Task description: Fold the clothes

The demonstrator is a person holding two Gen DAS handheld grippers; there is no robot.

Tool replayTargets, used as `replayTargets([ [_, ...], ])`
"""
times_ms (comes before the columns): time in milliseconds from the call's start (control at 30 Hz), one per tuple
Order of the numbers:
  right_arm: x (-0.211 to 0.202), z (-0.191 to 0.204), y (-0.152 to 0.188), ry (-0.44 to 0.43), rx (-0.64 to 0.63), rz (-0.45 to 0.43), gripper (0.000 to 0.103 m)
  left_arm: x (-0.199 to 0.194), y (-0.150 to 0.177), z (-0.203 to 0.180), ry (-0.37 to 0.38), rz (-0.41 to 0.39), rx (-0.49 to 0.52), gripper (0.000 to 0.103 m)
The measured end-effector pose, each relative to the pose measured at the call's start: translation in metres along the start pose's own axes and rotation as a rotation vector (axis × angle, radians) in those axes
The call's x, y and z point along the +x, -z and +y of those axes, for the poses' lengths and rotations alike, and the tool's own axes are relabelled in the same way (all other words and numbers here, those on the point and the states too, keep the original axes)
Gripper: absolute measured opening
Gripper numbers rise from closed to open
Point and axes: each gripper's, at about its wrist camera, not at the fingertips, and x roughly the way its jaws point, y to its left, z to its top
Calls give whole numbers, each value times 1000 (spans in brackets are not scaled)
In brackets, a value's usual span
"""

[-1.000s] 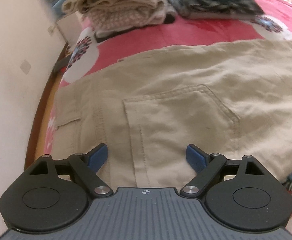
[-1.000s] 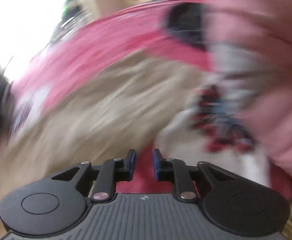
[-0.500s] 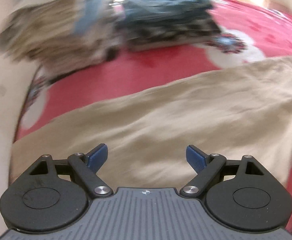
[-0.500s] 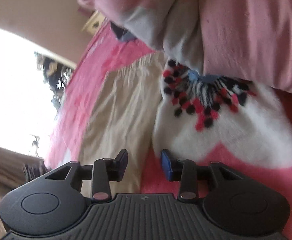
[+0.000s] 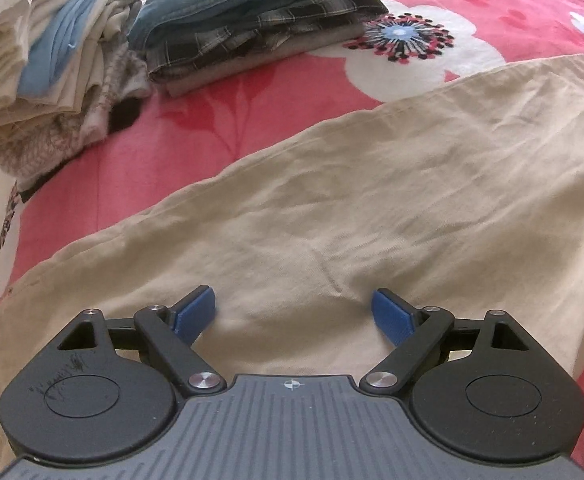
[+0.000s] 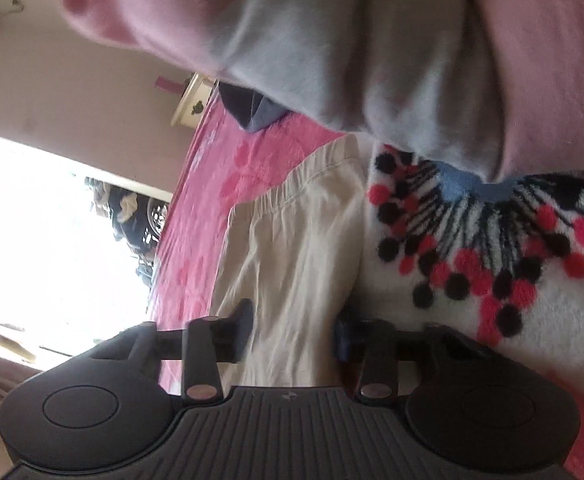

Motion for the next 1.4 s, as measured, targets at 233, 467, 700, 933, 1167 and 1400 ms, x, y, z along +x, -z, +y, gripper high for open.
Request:
replayTargets([
  [233,-11,51,0,-80,-203,1,6,-1,-1,-2,-4,-1,-13,89],
  [467,-28,156,55,-237,-677,117,6,-3,3,2,1,-16,-54,89],
  [700,-73,211,198,-421,-1384,338,6,-26,15,39,50,-27,-214,84],
  [933,-130,105,352,-430,-2309,379,11,-47,59,117,246,24,-572,84],
  [1167,-162,103,344,-464,-2307,461,28,-45,92,141,322,31,-692,83],
  [1400,-173,148,331,-534,-2033,649,29,-41,84,129,398,12,-670,83],
])
